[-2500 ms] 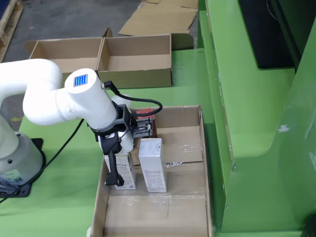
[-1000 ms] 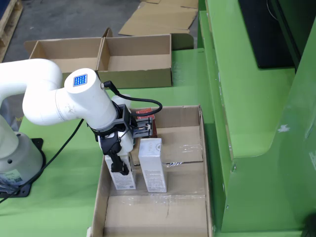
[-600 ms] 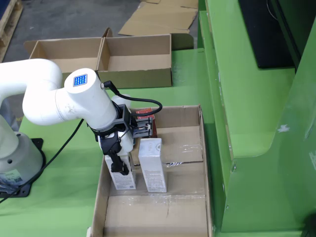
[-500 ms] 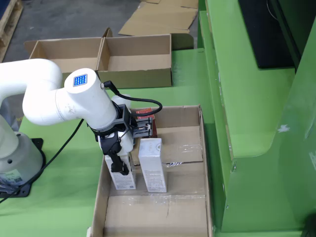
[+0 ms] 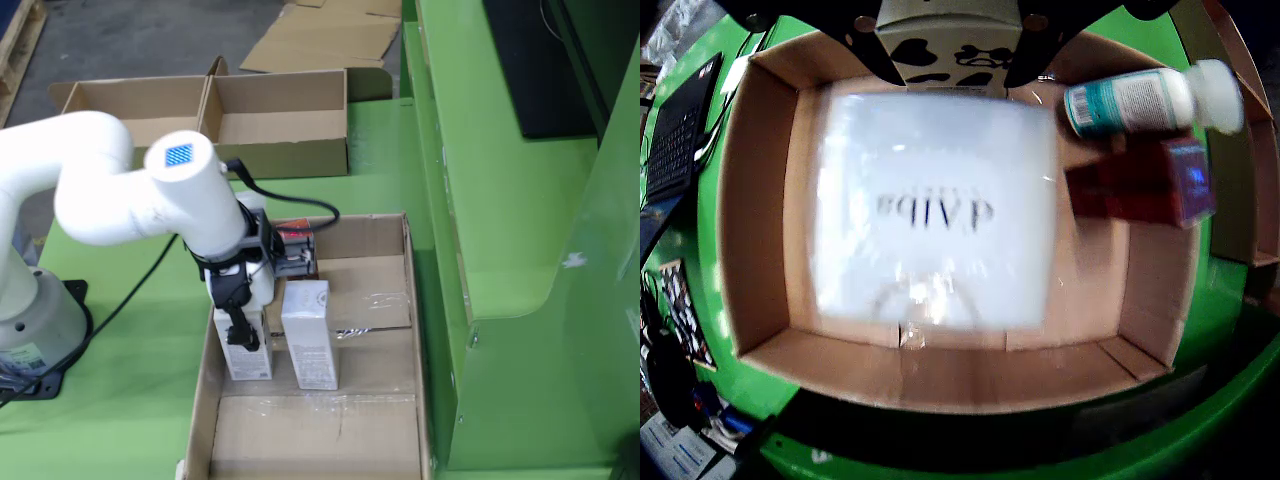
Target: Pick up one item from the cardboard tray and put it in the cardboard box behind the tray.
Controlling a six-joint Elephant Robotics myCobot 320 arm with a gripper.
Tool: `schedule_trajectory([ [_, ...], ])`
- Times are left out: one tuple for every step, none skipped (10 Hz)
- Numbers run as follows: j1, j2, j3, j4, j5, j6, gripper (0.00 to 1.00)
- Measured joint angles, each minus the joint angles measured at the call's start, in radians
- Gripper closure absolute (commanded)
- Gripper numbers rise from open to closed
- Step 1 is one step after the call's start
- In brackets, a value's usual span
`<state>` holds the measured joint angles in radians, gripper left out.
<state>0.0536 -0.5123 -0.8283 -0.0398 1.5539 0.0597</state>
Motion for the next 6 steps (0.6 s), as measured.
schedule_trajectory([
  [0.0,-0.046,0.038,-0.041,0.003,0.006,1.0],
  [0.003,-0.086,0.108,-0.092,-0.006,0.006,1.0],
  [0.012,-0.12,0.157,-0.13,-0.026,0.012,1.0],
  [0.031,-0.153,0.207,-0.172,-0.054,0.023,1.0],
  [0.054,-0.167,0.247,-0.172,-0.087,0.029,1.0],
  [0.054,-0.176,0.272,-0.138,-0.1,0.031,1.0],
])
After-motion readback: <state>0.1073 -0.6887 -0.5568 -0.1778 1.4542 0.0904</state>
